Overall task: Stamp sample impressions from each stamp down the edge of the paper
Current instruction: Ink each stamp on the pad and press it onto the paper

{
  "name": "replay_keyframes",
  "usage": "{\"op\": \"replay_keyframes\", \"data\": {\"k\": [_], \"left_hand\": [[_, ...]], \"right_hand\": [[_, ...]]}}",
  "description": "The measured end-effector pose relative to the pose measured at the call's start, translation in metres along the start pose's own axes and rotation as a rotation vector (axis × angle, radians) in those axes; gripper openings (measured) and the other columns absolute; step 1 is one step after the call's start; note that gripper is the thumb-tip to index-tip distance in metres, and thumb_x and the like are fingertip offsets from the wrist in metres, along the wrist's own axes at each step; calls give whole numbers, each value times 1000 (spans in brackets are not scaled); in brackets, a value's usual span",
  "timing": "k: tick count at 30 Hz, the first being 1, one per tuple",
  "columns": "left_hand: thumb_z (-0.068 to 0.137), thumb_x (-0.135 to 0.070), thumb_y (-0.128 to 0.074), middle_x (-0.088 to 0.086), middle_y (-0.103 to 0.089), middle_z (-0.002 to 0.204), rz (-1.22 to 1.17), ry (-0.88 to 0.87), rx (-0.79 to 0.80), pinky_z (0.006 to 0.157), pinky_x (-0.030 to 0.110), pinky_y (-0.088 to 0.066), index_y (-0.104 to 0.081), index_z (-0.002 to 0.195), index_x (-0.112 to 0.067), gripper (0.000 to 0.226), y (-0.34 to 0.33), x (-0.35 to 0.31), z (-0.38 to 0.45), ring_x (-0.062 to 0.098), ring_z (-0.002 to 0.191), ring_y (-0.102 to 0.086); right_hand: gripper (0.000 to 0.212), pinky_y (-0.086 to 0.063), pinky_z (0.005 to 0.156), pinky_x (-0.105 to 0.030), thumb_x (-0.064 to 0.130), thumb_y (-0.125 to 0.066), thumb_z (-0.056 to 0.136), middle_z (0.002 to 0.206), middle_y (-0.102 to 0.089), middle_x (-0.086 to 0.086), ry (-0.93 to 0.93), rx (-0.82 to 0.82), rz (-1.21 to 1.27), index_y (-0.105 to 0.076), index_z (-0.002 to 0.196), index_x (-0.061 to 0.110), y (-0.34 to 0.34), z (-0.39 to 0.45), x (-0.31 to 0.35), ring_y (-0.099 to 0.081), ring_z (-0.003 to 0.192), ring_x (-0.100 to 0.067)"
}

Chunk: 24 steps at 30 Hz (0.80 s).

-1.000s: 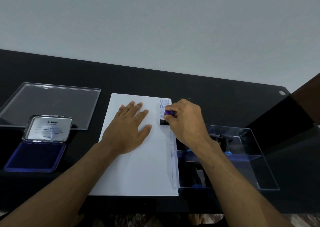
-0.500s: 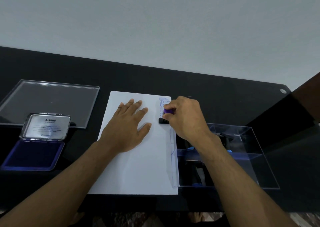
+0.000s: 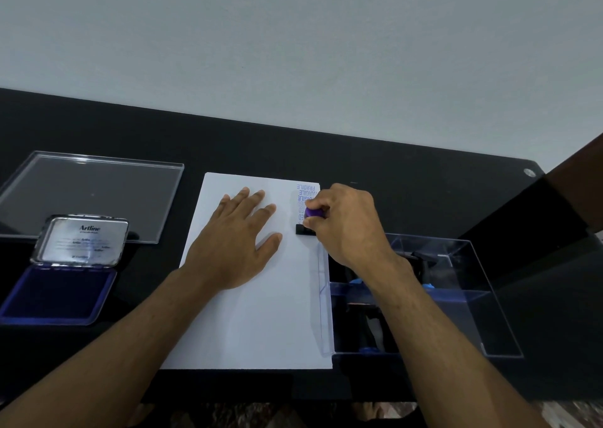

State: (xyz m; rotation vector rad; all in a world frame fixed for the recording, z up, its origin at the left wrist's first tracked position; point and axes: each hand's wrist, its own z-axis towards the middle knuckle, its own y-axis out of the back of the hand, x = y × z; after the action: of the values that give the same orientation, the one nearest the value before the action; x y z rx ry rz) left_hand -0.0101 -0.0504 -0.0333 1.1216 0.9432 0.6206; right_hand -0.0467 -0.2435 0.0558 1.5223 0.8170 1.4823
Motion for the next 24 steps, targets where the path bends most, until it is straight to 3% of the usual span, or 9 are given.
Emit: {"op": "replay_keyframes", "data": {"k": [18,24], "left_hand": [[90,-71,-13,0,-25,165,-1,6,-6,126,45,-12,-41,153,-24,83,-2,1,0,20,155,-12],[91,-70,-14,0,-25,165,5,-1,-6,126,45,-11,-41,153,-24,82,-2,2,0,20,155,-12]], "right_hand": [[27,-55,90,-26,23,-77,85,112,-66,2,13,-25,36,-74,112,19,-4,0,-2,-65,95,-15],[22,-56,83,-22,22,-79,83,101,-67,5,50,-54,118,-74,104,19,3,-2,-5,-64,83,-8]]}}
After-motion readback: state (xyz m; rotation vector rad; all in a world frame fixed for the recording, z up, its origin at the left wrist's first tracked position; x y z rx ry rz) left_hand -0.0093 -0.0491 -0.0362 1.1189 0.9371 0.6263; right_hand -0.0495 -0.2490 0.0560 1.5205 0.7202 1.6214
